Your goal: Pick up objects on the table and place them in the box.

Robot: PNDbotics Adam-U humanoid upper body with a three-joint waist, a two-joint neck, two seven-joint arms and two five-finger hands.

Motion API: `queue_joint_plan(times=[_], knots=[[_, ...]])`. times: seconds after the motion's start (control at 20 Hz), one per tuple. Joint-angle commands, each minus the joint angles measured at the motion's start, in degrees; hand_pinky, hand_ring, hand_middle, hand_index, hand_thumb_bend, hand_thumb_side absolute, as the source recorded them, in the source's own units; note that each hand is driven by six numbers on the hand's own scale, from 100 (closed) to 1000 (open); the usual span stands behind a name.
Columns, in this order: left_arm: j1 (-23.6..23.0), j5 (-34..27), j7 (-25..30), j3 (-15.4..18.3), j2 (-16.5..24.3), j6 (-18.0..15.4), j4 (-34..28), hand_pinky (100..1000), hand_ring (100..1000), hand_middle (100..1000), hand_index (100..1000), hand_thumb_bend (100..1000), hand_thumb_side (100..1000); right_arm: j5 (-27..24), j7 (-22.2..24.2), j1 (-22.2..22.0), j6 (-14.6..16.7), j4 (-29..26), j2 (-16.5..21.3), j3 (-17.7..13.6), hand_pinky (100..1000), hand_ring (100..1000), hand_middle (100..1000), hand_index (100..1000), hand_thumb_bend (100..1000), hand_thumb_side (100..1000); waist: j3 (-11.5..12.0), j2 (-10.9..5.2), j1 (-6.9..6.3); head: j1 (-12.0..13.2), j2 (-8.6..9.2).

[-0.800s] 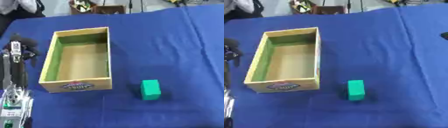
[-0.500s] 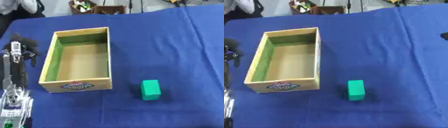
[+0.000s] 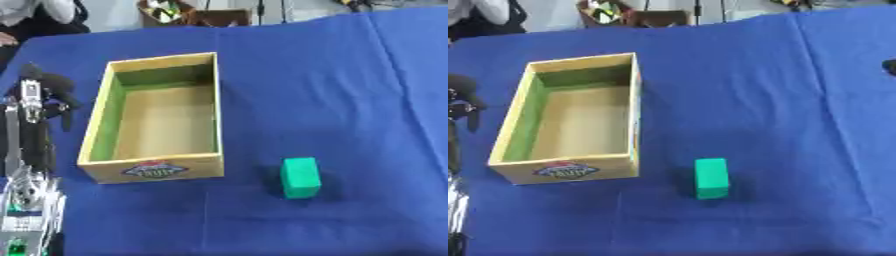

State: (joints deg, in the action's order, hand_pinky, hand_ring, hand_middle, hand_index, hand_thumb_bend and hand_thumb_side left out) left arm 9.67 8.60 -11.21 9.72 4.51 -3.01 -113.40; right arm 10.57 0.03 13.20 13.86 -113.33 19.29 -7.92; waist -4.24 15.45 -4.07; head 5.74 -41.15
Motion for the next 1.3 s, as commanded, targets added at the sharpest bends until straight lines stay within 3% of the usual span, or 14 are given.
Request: queue_joint_plan(times=[0.05, 0.2, 0.3, 0.5, 0.7, 0.95, 1.3], knots=[[0.27, -0.05, 0.04, 0.26, 1.16, 0.13, -1.19, 100, 363, 485, 469, 100, 883, 6.08, 0.54, 1.4, 1.53, -1.27, 5.28, 0.83, 764, 728, 577, 759, 100, 894, 0.04, -1.11, 0.44, -0.36, -1.39], [0.17, -0.04, 0.16, 0.15, 1.31, 0.13, -1.19, 100, 363, 485, 469, 100, 883, 12.26, 1.98, 3.28, 2.91, -1.27, 9.93, 2.12, 772, 757, 625, 792, 100, 1000, 0.17, -1.13, 0.63, -0.63, -1.56], [0.11, -0.02, 0.31, 0.03, 1.42, 0.13, -1.19, 100, 364, 485, 468, 100, 883, 16.37, 3.72, 5.05, 3.87, -1.27, 13.62, 3.52, 773, 763, 645, 806, 100, 1000, 0.33, -1.08, 0.77, -0.82, -1.22], [0.04, 0.01, 0.57, -0.16, 1.57, 0.12, -1.19, 100, 363, 485, 468, 100, 884, 19.9, 6.95, 8.71, 4.12, -1.27, 19.57, 6.56, 772, 770, 672, 821, 100, 1000, 0.74, -0.96, 1.02, -1.39, -0.54], [-0.01, 0.02, 0.78, -0.31, 1.7, 0.13, -1.19, 100, 363, 484, 468, 100, 884, 24.33, 10.63, 13.3, 4.38, -1.27, 23.08, 9.16, 777, 782, 702, 834, 100, 1000, 1.12, -0.87, 1.27, -1.85, 0.27], [-0.07, 0.04, 0.96, -0.42, 1.78, 0.18, -1.19, 100, 363, 484, 468, 100, 884, 30.08, 15.23, 18.1, 4.73, -1.27, 22.12, 12.52, 774, 778, 687, 828, 131, 1000, 1.36, -0.88, 1.51, -2.2, 1.02], [-0.12, 0.1, 1.06, -0.45, 1.86, 0.27, -1.19, 100, 363, 483, 467, 100, 884, 37.62, 27.68, 20.64, 5.73, -1.27, 17.18, 17.36, 793, 805, 708, 844, 412, 1000, 1.56, -0.88, 1.86, -2.36, 1.83]])
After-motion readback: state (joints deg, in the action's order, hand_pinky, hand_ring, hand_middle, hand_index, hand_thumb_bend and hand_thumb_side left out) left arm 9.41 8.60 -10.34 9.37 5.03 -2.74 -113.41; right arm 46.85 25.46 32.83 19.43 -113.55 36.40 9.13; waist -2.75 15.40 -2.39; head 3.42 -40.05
